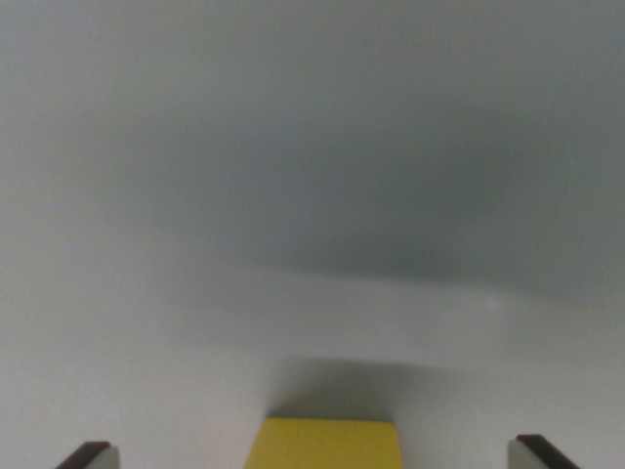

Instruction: Pick yellow cube

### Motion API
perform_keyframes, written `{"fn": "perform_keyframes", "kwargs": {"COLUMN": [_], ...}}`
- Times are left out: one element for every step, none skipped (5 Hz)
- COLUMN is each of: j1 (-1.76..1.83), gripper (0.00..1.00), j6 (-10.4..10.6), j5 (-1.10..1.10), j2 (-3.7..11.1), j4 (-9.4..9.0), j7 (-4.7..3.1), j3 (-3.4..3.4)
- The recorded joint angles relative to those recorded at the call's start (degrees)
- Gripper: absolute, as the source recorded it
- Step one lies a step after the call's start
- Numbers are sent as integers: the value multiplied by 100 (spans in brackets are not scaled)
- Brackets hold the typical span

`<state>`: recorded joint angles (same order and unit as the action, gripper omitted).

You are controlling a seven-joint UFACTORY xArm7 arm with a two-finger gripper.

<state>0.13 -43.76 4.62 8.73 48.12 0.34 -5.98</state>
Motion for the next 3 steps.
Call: {"fn": "perform_keyframes", "kwargs": {"j1": [10, 10, 19], "gripper": [0, 0, 0], "j6": [202, 202, 384], "j5": [14, 14, 26], "j2": [32, 32, 61], "j4": [-166, -166, -315], "j7": [0, 0, -1], "j3": [-14, -14, -26]}}
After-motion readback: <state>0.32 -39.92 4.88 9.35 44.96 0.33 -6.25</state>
